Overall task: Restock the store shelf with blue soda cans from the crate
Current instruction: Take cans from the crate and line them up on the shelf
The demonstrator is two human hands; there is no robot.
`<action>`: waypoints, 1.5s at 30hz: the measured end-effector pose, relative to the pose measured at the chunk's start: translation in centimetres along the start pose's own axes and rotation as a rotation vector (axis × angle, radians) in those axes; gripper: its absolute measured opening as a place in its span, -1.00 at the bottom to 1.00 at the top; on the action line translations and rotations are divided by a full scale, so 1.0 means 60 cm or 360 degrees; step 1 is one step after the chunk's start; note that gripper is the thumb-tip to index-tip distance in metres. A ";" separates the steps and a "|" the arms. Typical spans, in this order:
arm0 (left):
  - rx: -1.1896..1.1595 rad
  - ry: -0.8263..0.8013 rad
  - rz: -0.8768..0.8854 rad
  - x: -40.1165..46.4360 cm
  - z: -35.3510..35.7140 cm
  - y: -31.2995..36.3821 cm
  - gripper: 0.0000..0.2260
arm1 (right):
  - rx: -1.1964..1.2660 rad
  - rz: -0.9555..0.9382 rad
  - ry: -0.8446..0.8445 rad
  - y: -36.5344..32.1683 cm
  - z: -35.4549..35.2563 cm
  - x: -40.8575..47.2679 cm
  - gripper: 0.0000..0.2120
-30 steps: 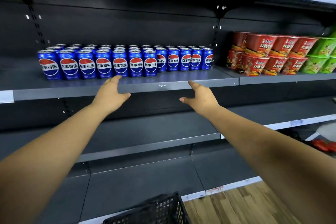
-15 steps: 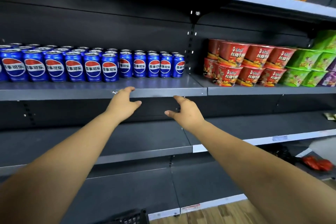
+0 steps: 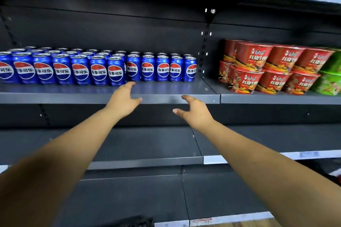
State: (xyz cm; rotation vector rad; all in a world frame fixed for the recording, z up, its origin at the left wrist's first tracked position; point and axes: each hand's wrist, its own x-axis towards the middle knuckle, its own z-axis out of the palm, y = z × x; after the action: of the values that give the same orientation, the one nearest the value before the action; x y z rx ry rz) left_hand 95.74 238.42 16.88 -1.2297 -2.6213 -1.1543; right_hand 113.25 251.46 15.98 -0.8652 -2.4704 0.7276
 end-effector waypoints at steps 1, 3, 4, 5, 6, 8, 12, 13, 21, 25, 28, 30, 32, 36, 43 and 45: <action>0.0003 0.0007 0.0016 0.010 -0.003 -0.005 -0.43 | -0.0007 -0.0019 0.0004 -0.003 0.003 0.010 -0.40; 0.0015 0.0037 0.0052 0.031 -0.009 -0.013 -0.44 | -0.0007 -0.0032 0.0010 -0.012 0.008 0.031 -0.42; 0.0021 0.0051 0.0068 0.041 -0.013 -0.018 -0.44 | 0.0000 -0.0026 0.0007 -0.017 0.012 0.043 -0.41; 0.0024 0.0066 0.0085 0.051 -0.018 -0.022 -0.45 | 0.0006 -0.0021 0.0005 -0.022 0.017 0.055 -0.41; 0.0024 0.0079 0.0108 0.062 -0.023 -0.027 -0.45 | 0.0011 -0.0019 0.0005 -0.026 0.023 0.068 -0.40; 0.0045 0.0091 0.0168 0.079 -0.033 -0.038 -0.46 | 0.0020 -0.0023 0.0012 -0.035 0.036 0.093 -0.40; 0.0193 0.0107 0.0333 0.113 -0.059 -0.065 -0.49 | 0.0048 -0.0038 0.0078 -0.049 0.062 0.137 -0.44; 0.0221 0.0118 0.0348 0.123 -0.067 -0.070 -0.50 | 0.0069 -0.0023 0.0096 -0.051 0.068 0.148 -0.45; 0.0415 0.0147 0.0467 0.234 -0.088 -0.068 -0.59 | 0.0001 -0.0172 0.0197 -0.073 0.075 0.273 -0.55; 0.0479 0.0175 0.0475 0.297 -0.081 -0.064 -0.64 | -0.0073 -0.0301 0.0263 -0.076 0.068 0.345 -0.60; 0.0582 0.0077 0.0470 0.345 -0.067 -0.062 -0.65 | -0.0265 -0.0413 0.0294 -0.077 0.062 0.396 -0.63; 0.0682 -0.0063 0.0401 0.379 -0.060 -0.056 -0.59 | -0.0455 -0.0520 0.0308 -0.081 0.056 0.436 -0.65; 0.0782 -0.0173 0.0321 0.411 -0.054 -0.049 -0.51 | -0.0603 -0.0584 0.0294 -0.091 0.051 0.472 -0.65; 0.1061 -0.0307 0.0249 0.463 -0.028 -0.051 -0.38 | -0.0815 -0.0604 0.0172 -0.115 0.057 0.521 -0.59; 0.1207 -0.0466 0.0226 0.507 -0.012 -0.070 -0.39 | -0.0950 -0.0487 -0.0016 -0.130 0.076 0.556 -0.55; 0.1208 -0.0449 0.0221 0.511 -0.013 -0.071 -0.43 | -0.0903 -0.0483 -0.0057 -0.131 0.072 0.560 -0.54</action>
State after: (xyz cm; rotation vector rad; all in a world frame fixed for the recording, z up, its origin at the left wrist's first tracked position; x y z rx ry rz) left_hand 71.56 256.24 24.45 -1.4008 -2.6615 0.0771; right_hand 83.36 267.06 24.45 -0.6280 -2.7969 -0.0741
